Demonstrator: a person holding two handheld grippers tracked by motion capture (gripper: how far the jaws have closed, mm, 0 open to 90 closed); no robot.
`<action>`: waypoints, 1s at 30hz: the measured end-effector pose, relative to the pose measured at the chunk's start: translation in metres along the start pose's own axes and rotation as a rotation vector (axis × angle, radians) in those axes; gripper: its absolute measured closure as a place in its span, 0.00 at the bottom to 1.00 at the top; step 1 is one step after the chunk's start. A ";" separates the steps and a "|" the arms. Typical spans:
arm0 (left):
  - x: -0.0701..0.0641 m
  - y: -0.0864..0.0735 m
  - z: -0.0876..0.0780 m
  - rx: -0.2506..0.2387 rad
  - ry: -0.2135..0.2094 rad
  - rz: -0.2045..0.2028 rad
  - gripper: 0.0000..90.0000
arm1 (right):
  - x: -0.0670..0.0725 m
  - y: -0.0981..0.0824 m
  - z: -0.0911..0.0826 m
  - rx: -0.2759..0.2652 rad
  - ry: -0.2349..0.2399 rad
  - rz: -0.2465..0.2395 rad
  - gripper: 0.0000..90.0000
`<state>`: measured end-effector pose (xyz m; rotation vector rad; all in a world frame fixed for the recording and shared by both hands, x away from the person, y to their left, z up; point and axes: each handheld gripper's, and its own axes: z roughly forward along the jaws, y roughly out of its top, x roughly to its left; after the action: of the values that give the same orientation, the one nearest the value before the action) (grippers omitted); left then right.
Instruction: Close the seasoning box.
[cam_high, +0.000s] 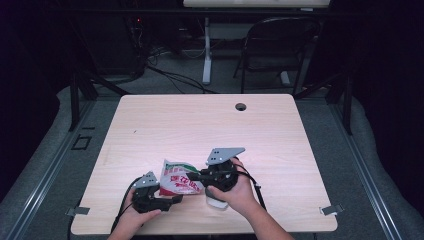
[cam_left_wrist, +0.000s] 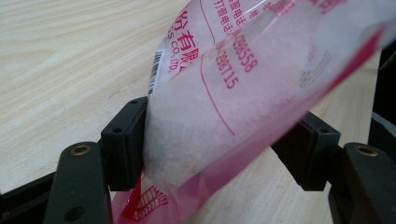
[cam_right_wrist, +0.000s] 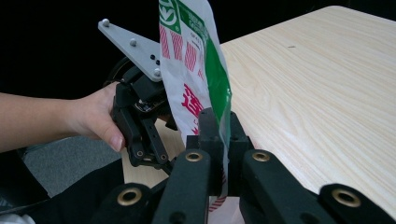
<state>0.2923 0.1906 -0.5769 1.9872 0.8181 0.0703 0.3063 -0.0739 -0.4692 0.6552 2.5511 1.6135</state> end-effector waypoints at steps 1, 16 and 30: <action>0.000 0.000 0.000 -0.003 -0.011 0.001 0.36 | 0.000 0.000 0.000 0.000 0.003 -0.002 1.00; 0.001 -0.005 0.005 -0.031 -0.029 -0.020 0.32 | 0.005 0.004 -0.001 -0.013 0.011 -0.013 1.00; 0.001 -0.008 0.009 -0.018 -0.027 -0.016 0.48 | 0.005 0.003 -0.001 -0.024 0.013 -0.003 1.00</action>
<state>0.2918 0.1871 -0.5886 1.9601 0.8132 0.0408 0.3026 -0.0722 -0.4653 0.6408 2.5368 1.6498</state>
